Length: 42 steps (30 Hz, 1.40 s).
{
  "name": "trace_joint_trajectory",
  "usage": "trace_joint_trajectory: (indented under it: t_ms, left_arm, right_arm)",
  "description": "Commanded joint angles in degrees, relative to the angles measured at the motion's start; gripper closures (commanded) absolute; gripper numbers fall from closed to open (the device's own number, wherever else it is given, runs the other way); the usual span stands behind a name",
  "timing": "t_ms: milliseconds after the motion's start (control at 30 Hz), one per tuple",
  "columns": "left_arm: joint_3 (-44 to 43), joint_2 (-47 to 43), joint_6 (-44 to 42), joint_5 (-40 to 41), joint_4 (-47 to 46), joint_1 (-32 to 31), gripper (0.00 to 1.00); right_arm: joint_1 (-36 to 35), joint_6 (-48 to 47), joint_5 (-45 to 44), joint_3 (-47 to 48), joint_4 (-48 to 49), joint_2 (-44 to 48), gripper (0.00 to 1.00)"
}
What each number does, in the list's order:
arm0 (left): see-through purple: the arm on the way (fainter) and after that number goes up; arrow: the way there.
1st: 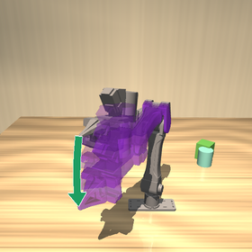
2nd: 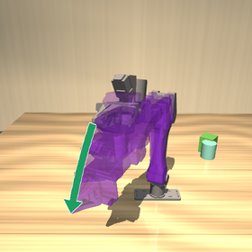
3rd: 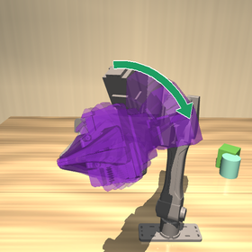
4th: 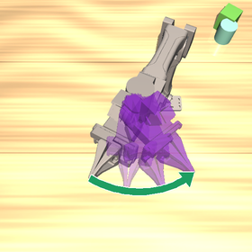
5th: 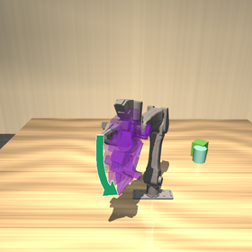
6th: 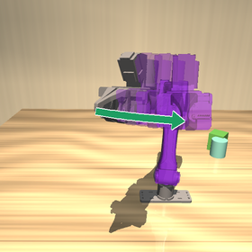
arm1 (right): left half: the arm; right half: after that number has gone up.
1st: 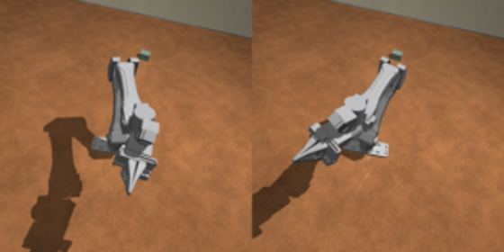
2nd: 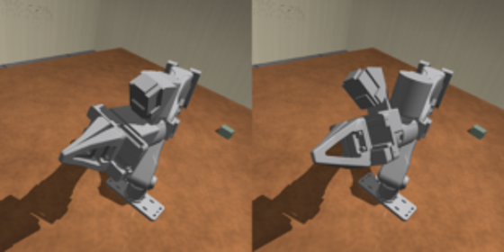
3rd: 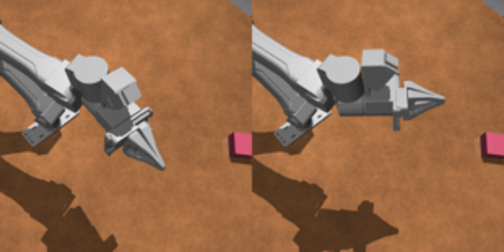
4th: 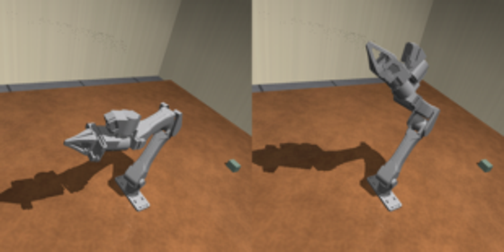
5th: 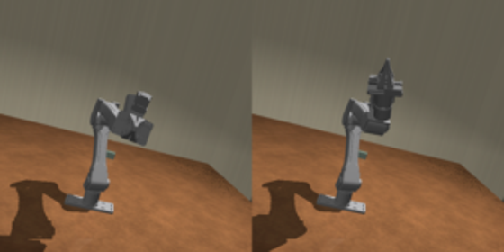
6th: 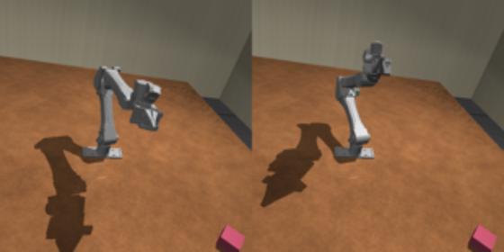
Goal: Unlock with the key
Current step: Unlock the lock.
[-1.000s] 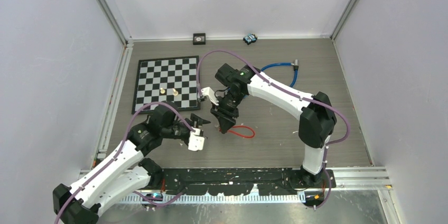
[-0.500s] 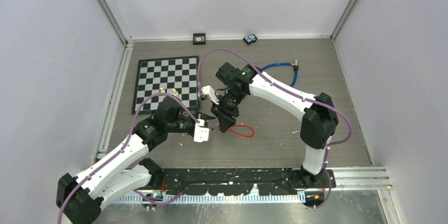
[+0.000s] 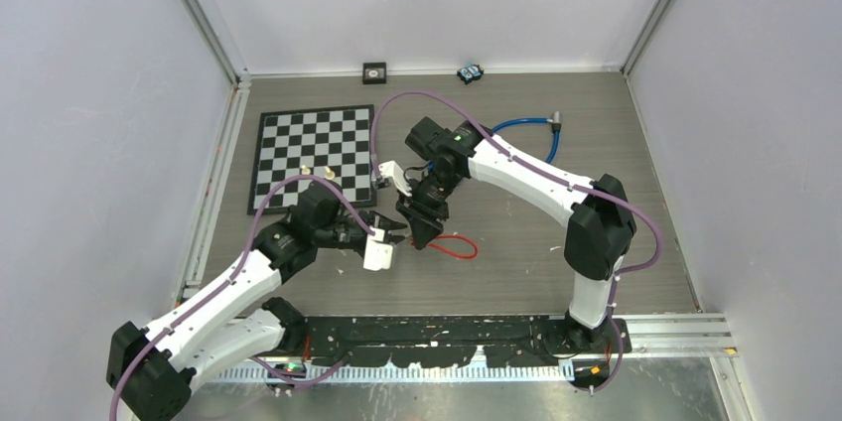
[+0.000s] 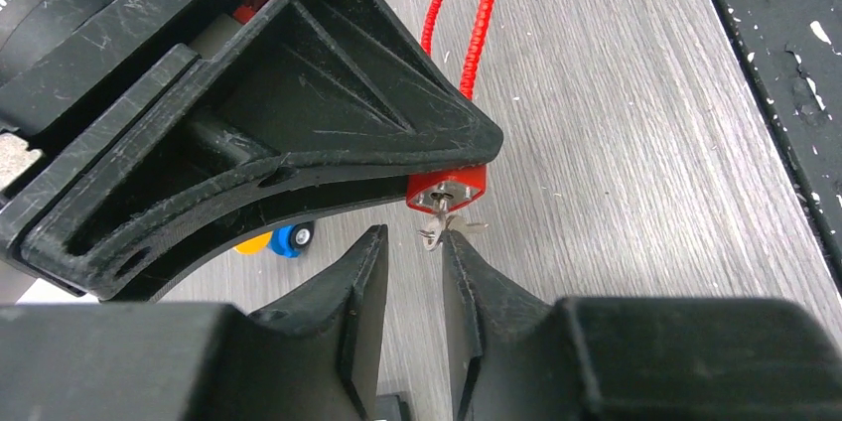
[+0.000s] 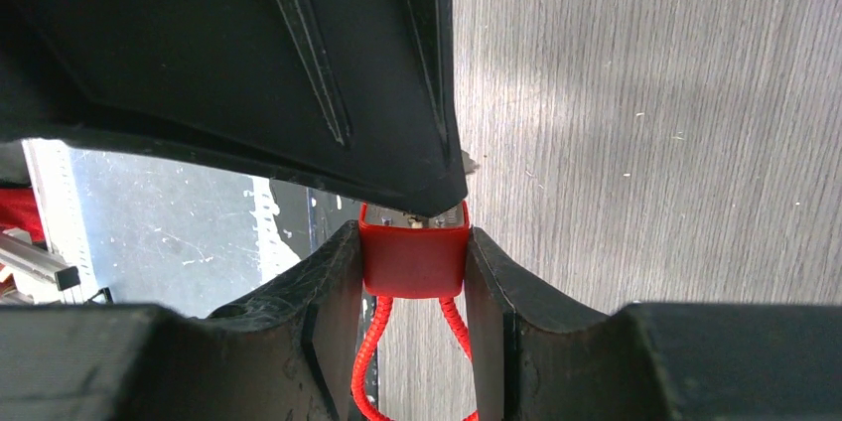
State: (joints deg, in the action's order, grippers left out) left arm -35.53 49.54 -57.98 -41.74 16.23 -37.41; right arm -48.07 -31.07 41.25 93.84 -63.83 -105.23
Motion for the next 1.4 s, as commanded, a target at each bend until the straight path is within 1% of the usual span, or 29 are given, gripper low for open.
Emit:
trace_joint_trajectory:
  t_ms: [0, 100, 367, 467, 600, 967, 1100, 1367]
  left_arm:
    - [-0.16, 0.09, -2.09, -2.14, -2.70, -0.20, 0.74]
    - [0.08, 0.16, -2.51, -2.56, -2.74, -0.20, 0.79]
    - [0.82, 0.16, -4.34, -3.69, -2.18, -0.25, 0.82]
    - [1.08, 0.52, -4.91, -4.53, -2.17, -0.27, 0.87]
    - [1.91, 0.52, -7.28, -5.07, -2.17, -0.41, 1.00]
    - [3.45, 0.15, -12.96, -6.51, -3.57, -0.91, 1.00]
    - [5.23, -0.77, -18.99, -7.46, -3.68, -1.02, 1.00]
    - [5.69, -1.82, -21.65, -8.27, -4.36, -1.34, 1.00]
  right_arm:
    - [0.17, 0.76, 2.41, 0.84, 0.91, 2.22, 1.00]
    - [0.17, 0.82, 2.46, 0.90, 0.94, 2.22, 1.00]
    - [0.34, 1.10, 2.86, 1.08, 0.91, 2.08, 1.00]
    - [0.44, 1.48, 3.40, 1.33, 0.90, 1.87, 1.00]
    - [0.82, 1.92, 4.91, 1.73, 0.90, 1.70, 1.00]
    - [1.60, 3.02, 10.25, 2.22, 1.02, 0.07, 1.00]
    - [2.08, 3.33, 12.34, 2.05, 1.03, -0.85, 1.00]
    - [2.18, 4.70, 14.65, 2.29, 1.76, -2.46, 1.00]
